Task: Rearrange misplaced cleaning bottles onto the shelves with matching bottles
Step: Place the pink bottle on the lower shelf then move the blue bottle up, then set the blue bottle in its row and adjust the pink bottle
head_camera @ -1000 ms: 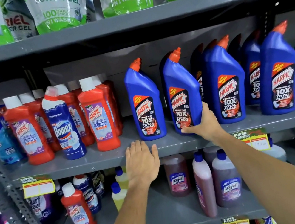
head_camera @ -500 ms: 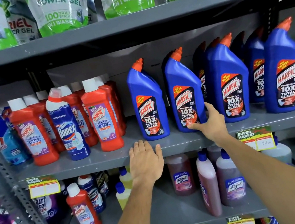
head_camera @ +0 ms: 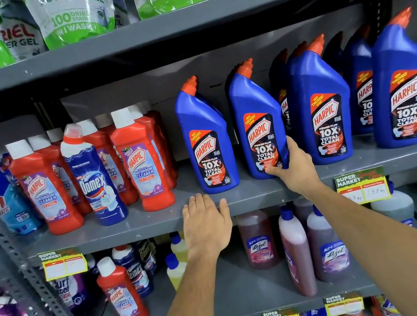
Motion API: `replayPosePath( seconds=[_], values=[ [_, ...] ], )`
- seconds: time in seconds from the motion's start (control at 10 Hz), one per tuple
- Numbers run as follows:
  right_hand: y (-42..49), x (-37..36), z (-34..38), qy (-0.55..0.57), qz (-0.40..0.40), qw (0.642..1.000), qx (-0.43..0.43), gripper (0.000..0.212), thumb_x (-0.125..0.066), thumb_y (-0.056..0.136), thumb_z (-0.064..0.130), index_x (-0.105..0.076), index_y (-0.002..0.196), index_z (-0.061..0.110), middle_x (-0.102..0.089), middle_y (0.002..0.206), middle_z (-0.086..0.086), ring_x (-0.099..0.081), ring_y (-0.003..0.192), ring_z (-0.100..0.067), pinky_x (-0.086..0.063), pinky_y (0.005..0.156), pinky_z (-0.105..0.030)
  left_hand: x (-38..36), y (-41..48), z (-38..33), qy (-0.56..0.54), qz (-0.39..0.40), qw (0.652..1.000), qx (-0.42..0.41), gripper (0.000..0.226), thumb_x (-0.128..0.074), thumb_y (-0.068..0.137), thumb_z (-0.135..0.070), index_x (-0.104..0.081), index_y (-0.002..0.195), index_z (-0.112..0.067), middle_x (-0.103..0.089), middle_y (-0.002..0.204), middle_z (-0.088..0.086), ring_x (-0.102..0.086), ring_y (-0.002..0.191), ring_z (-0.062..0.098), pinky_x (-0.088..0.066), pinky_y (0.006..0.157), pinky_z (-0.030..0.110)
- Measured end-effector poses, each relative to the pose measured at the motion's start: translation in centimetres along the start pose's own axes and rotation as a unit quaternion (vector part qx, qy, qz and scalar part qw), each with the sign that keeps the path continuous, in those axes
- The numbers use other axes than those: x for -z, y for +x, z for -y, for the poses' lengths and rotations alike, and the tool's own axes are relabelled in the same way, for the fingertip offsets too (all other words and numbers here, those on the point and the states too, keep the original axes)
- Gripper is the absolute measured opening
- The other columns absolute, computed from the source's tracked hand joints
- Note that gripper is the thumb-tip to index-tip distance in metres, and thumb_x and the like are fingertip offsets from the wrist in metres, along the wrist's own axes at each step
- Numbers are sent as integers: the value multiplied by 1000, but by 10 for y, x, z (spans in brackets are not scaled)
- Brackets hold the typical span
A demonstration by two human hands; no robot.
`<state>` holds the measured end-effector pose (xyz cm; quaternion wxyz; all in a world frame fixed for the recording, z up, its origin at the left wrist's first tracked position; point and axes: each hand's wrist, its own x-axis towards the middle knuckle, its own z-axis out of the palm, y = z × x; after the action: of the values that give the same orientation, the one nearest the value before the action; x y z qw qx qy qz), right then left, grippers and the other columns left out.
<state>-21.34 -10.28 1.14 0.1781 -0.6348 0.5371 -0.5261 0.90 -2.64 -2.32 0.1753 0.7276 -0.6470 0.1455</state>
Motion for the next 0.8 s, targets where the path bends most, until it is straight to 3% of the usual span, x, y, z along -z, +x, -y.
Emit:
replayPosePath(
  seconds=[0.5,0.6,0.7,0.8],
  values=[
    [5,-7,-8,-43,1,999,-11,85,-85,79,27,-34,146,14,-63,130,-9,-60,119,-30,-53,96,-49,-2,0,2,-10,-9,1000,-6,65,-17,101,-48,-42,141,-3,-46,148,14,-36,138,27,-24,117,43],
    [1,-7,-9,-32,-15,999,13,70,-85,79,25,-44,134,15,-64,125,-7,-61,116,-27,-55,93,-46,-4,1,4,-14,-28,999,-10,63,-18,100,-48,-48,133,-4,-51,141,12,-40,133,27,-27,114,43],
    [-9,-5,-2,14,-32,999,36,58,-82,82,25,-50,130,16,-65,123,-2,-61,114,-20,-53,93,-37,-4,3,5,-34,-31,999,-14,62,-19,100,-48,-45,136,-5,-49,143,12,-37,135,27,-24,116,44],
    [-29,-3,7,53,-47,997,44,66,-76,87,32,-45,143,16,-55,136,-2,-52,126,-16,-46,102,-31,-6,-3,8,-73,-37,996,-26,67,-19,101,-50,-26,150,-4,-30,158,12,-17,148,26,-12,122,43]
  ],
)
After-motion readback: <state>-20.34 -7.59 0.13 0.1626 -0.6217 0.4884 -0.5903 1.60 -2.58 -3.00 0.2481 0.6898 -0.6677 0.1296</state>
